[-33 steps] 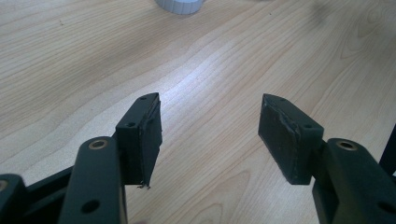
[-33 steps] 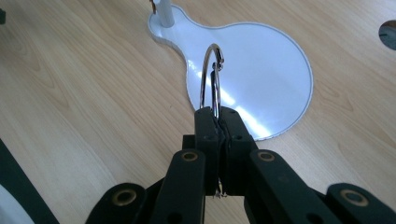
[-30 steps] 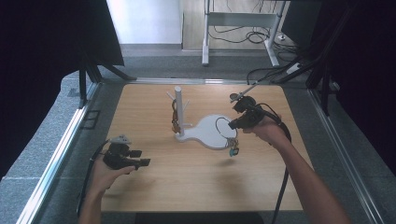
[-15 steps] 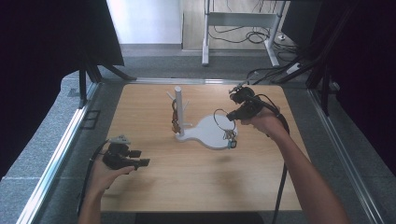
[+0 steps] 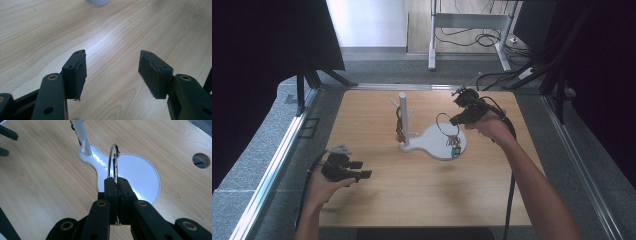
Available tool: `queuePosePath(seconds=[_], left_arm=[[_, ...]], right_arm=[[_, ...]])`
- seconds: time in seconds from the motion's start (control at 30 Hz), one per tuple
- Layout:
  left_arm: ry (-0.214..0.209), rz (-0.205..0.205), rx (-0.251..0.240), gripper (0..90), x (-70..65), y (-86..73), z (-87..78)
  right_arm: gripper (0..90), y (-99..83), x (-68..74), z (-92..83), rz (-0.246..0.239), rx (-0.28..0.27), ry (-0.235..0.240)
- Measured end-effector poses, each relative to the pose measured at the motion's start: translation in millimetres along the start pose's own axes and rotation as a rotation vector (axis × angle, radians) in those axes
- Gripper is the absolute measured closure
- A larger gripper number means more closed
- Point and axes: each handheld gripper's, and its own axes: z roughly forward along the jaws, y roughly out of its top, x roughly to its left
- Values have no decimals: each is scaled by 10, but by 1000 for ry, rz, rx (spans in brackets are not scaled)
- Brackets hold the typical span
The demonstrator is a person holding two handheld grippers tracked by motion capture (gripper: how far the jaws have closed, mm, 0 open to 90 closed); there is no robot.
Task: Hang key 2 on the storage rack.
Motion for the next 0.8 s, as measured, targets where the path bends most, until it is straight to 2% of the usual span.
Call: queuePosePath(seconds=[0.3, 0.8], left_arm=[[1, -6, -2, 402, 23, -14, -10], [-1, -11, -2, 401, 49, -28, -21]], right_arm=[[877, 63, 4, 43, 2, -4, 4], [877, 191, -72, 109, 25, -24, 17]])
